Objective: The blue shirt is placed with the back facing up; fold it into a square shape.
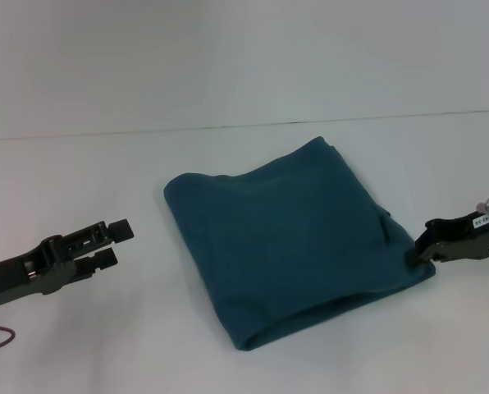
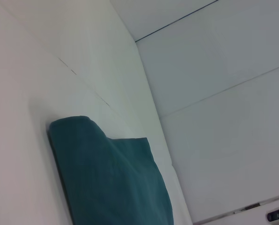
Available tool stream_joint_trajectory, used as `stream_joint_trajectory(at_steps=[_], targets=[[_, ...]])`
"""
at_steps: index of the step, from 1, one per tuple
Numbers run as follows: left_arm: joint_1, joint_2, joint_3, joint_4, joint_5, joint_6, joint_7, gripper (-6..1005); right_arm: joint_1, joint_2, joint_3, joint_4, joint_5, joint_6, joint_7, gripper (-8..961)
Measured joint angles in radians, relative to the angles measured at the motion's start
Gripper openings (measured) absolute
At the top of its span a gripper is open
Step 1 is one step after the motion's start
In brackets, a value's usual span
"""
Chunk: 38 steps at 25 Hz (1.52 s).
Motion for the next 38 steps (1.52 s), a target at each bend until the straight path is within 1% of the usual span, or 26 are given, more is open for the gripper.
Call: stream_joint_trajectory(at_steps=[2,5,12,16,19,21,23,26,31,34,37,38], targets=[[0.000,0.000,0.000,0.000,0.000,0.000,0.000,917,0.010,0.011,0.000,0.001,-0.033,0.013,0.005,34],[-0.001,0.000,0.000,0.000,0.000,-0.001,0.000,913,0.017,0.017,0.000,0.003,-0.055,0.021,0.013,37],[-0.002,0.000,0.000,-0.004,0.001,-0.002,0.000,905,0.015,0.007,0.009,0.004,-0.054,0.023,0.019,44],[-0.002,0.000,0.006,-0.004,0.009,-0.001,0.003,900,0.010,-0.002,0.015,-0.006,-0.052,0.027,0.017,172],[-0.001,0.000,0.009,-0.005,0.011,0.020,0.040,896,0.008,-0.022,0.034,-0.015,-0.049,0.035,-0.007,283],[0.000,-0.001,0.012,-0.005,0.011,0.052,0.092,894,0.007,-0.037,0.060,-0.023,-0.038,0.036,-0.038,363],[0.003,-0.006,0.024,-0.004,0.012,0.080,0.160,891,0.006,-0.046,0.087,-0.026,-0.015,0.033,-0.067,442],[0.013,-0.016,0.063,0.002,0.013,0.079,0.210,887,0.002,-0.053,0.127,-0.025,0.027,0.028,-0.096,468],[0.009,-0.021,0.120,0.015,0.017,0.083,0.214,881,-0.009,-0.060,0.170,-0.013,0.112,0.025,-0.145,494],[0.012,-0.040,0.173,0.059,0.019,0.088,0.249,878,-0.012,-0.063,0.174,-0.020,0.126,0.024,-0.146,504],[0.026,-0.074,0.231,0.115,0.019,0.091,0.355,874,-0.010,-0.064,0.174,-0.023,0.128,0.024,-0.146,513],[0.028,-0.078,0.243,0.121,0.018,0.091,0.381,873,-0.008,-0.064,0.175,-0.022,0.129,0.025,-0.146,516]])
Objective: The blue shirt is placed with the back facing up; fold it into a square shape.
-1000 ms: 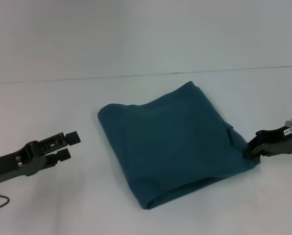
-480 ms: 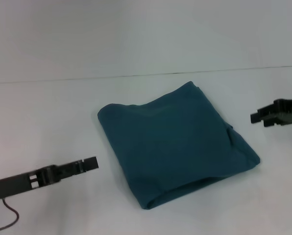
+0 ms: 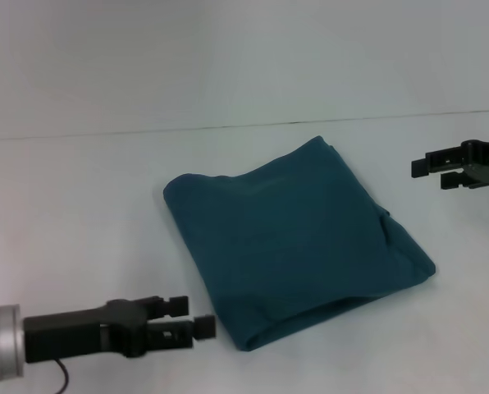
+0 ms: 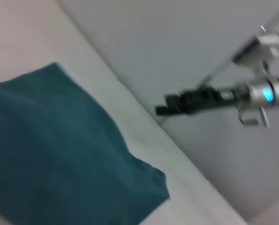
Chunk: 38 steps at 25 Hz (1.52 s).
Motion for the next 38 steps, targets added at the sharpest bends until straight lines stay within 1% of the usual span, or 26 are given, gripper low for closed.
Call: stream_joint_trajectory(at_steps=[1,6,9,10,12,14,16,19,20,22,26,28,33,38], targets=[[0.002,-0.005,0.016,0.005,-0.002,-0.002,0.035,871,0.002,0.000,0.000,0.002,0.001,0.001,0.000,519],[0.002,-0.008,0.067,0.000,-0.014,-0.010,0.102,865,0.004,0.000,0.000,0.007,0.002,0.007,0.000,707],[-0.003,-0.007,0.064,-0.001,-0.019,-0.026,0.070,862,0.003,0.000,0.002,0.007,0.003,0.007,0.001,840],[-0.010,-0.005,0.053,-0.001,-0.021,-0.040,0.026,860,0.003,0.000,0.003,0.006,0.003,0.007,0.001,840],[-0.028,0.002,0.036,-0.002,-0.022,-0.076,-0.115,858,0.004,0.000,0.003,0.004,0.003,0.003,0.001,840],[-0.051,0.012,0.029,-0.005,-0.022,-0.116,-0.303,856,0.005,0.000,0.003,0.004,0.003,0.000,0.002,840],[-0.070,0.019,0.029,-0.011,-0.019,-0.153,-0.451,853,0.007,0.000,0.003,0.005,0.003,-0.001,0.001,840],[-0.097,0.022,0.036,-0.023,-0.002,-0.235,-0.635,849,0.009,0.000,0.001,0.007,0.003,-0.001,0.001,840],[-0.107,0.021,0.036,-0.032,0.002,-0.260,-0.665,848,0.010,0.000,-0.001,0.007,0.003,-0.001,0.001,840],[-0.130,0.022,0.036,-0.068,0.003,-0.304,-0.677,846,0.010,0.000,-0.003,0.007,0.003,-0.001,0.002,840],[-0.197,0.038,0.040,-0.201,0.004,-0.402,-0.667,841,0.010,0.000,-0.001,0.009,0.003,-0.002,0.001,840],[-0.219,0.041,0.052,-0.240,0.004,-0.450,-0.659,838,0.010,0.000,-0.001,0.010,0.003,-0.002,0.001,840],[-0.243,0.028,0.102,-0.255,0.005,-0.541,-0.658,832,0.010,0.000,0.001,0.010,0.003,-0.002,0.000,840],[-0.281,0.025,0.160,-0.290,0.005,-0.608,-0.665,826,0.009,-0.001,0.003,0.010,0.003,-0.001,0.000,840]])
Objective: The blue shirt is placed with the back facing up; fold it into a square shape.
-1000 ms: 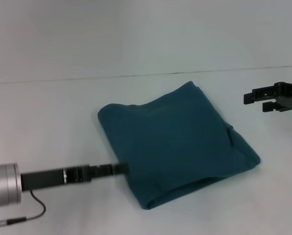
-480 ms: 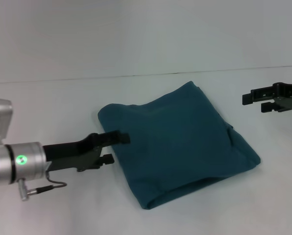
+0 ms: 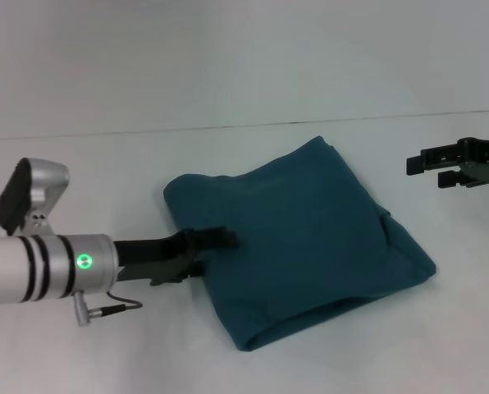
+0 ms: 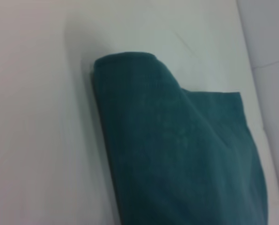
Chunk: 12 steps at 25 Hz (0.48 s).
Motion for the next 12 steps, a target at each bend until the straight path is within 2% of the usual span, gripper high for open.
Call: stream_joint_trajectory(at_steps=[6,12], targets=[[-0.038,-0.017,0.035,-0.017,0.000,-0.046,0.004,819,-0.004,0.000,0.000,0.000,0.000,0.000,0.000,840],[-0.040,-0.020,0.034,0.006,-0.001,-0.049,0.012,811,-0.006,-0.005,0.000,0.000,0.010,0.000,0.001,840]])
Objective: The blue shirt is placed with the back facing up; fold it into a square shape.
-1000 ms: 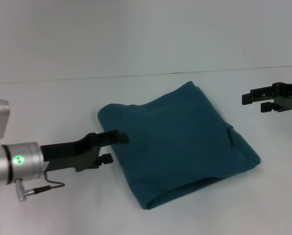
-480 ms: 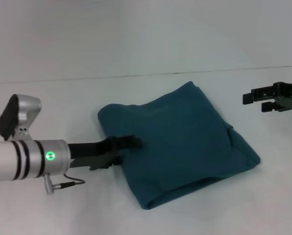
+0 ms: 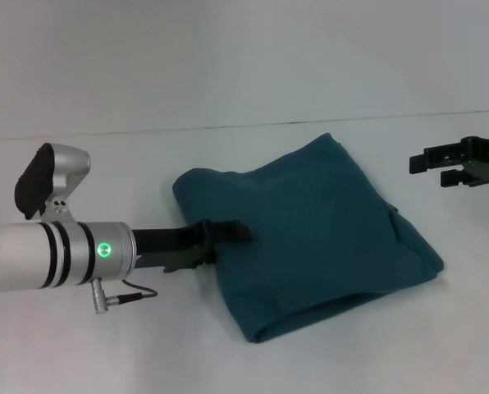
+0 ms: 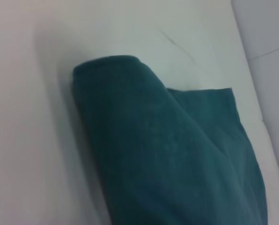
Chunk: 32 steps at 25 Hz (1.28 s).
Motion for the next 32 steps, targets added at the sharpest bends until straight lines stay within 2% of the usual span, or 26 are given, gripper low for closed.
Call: stream_joint_trajectory(at_steps=[6,23,28,32], targets=[[-0.005,-0.002,0.009,-0.003,0.000,-0.006,0.003,804,-0.001,-0.001,0.000,0.000,0.010,-0.002,0.004,840],[0.003,-0.004,0.020,0.003,-0.008,0.009,0.004,113,-0.003,-0.003,0.000,0.000,0.032,-0.009,0.006,839],[0.008,-0.005,0.016,0.006,-0.009,0.022,0.005,6,-0.002,-0.003,0.000,0.001,0.032,-0.009,0.007,839],[0.010,-0.005,0.015,0.007,-0.011,0.033,0.008,6,-0.002,-0.003,0.000,0.003,0.032,-0.009,0.007,839]])
